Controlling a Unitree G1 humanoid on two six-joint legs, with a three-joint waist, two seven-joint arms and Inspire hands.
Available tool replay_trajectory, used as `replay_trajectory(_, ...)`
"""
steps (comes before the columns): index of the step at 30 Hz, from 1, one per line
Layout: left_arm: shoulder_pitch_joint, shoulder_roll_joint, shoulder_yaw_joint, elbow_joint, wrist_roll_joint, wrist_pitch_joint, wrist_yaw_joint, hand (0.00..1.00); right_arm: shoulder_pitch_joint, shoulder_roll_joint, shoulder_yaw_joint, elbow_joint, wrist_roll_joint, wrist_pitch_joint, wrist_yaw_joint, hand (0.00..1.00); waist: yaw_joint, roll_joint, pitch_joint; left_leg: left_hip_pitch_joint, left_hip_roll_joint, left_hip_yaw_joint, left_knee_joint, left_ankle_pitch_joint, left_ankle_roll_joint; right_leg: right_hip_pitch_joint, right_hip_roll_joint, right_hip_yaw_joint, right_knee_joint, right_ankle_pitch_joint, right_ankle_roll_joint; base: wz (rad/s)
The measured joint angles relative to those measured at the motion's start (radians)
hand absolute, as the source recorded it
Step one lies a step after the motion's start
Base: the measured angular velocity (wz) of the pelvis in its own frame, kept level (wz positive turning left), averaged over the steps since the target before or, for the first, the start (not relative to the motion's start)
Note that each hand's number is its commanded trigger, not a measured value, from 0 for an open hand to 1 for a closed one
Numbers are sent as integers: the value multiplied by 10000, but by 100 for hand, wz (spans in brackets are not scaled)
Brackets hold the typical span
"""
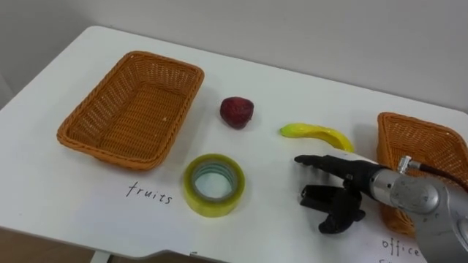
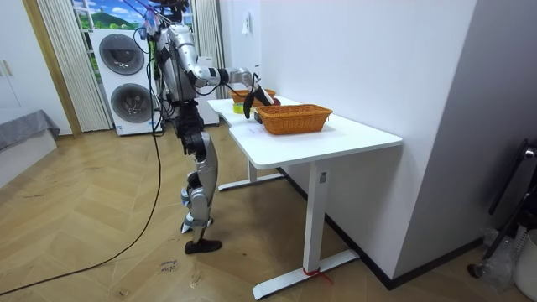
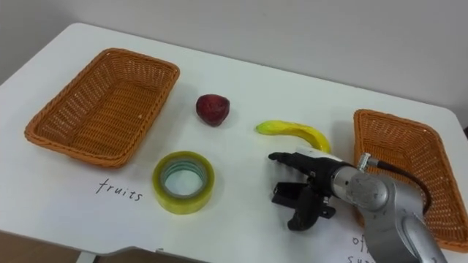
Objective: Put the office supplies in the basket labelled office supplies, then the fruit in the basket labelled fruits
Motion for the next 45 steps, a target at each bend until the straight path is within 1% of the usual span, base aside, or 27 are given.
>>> replay_trajectory(3, -6, -3, 46, -9, -3, 22, -51, 0, -32, -3, -2, -67, -61, 107, 73, 0, -1, 5, 2, -32, 1, -3, -4, 1, 0, -43, 1, -3, 7, 0, 0, 0)
replay_trajectory(12, -30, 0, 45, -16, 1, 55, -244, 0, -182, -3, -2, -134, -326, 203, 319, 0, -15, 8, 6, -111, -5, -11, -4, 6, 5, -121, -4, -12, 17, 0, 0, 0)
replay_trajectory(17, -173, -3, 45, -15, -1, 55, -250, 0, -188, -10, 0, -337, -630, 336, 438, 0, 6, -47, 9, -210, -9, -18, 2, 15, 14, -199, -10, -36, 15, 0, 0, 0)
replay_trajectory(26, -311, -3, 45, -22, -11, 35, -237, 0, -187, -10, 2, -335, -921, 334, 432, 0, 46, -134, 44, -201, -8, 1, -12, 15, 14, -227, -10, 14, 9, 1, 2, 0)
replay_trajectory(32, -326, -14, -27, 58, -425, -18, -146, 0, 76, 2, 20, -385, -1089, 318, 82, 0, 38, -81, 60, -168, -9, 10, -36, 18, 19, -201, -4, 30, -17, 13, 17, -1)
replay_trajectory(34, -332, -15, -109, 151, -513, -98, -113, 0, 175, 50, 21, -426, -1145, 310, -47, 0, 44, -64, 52, -167, -10, 11, -51, 17, 19, -203, -2, 30, -16, 14, 18, 0)
replay_trajectory(36, -362, -21, -308, 171, -498, -112, -52, 0, 429, 77, 24, -536, -1216, 268, -305, 0, 39, -28, 51, -175, -16, 8, -49, 17, 20, -213, 1, 37, -16, 22, 28, 0)
replay_trajectory(38, -347, -37, -362, 173, -491, -111, 80, 0, 561, 127, 31, -598, -1322, 191, -470, 0, 39, 8, 49, -175, -22, 9, -49, 19, 25, -215, -1, 41, -15, 27, 34, 0)
replay_trajectory(40, -346, -32, -365, 168, -493, -112, 167, 0, 659, 201, 32, -660, -1447, 191, -581, 0, 39, 40, 40, -175, -25, 8, -46, 22, 28, -212, -3, 41, -12, 30, 36, 0)
replay_trajectory(45, -321, -34, -536, 145, -494, -112, 494, 0, 821, 204, 25, -693, -1483, 221, -854, 0, 22, 100, 18, -146, -29, 7, -34, 25, 34, -178, -2, 50, -14, 40, 42, 0)
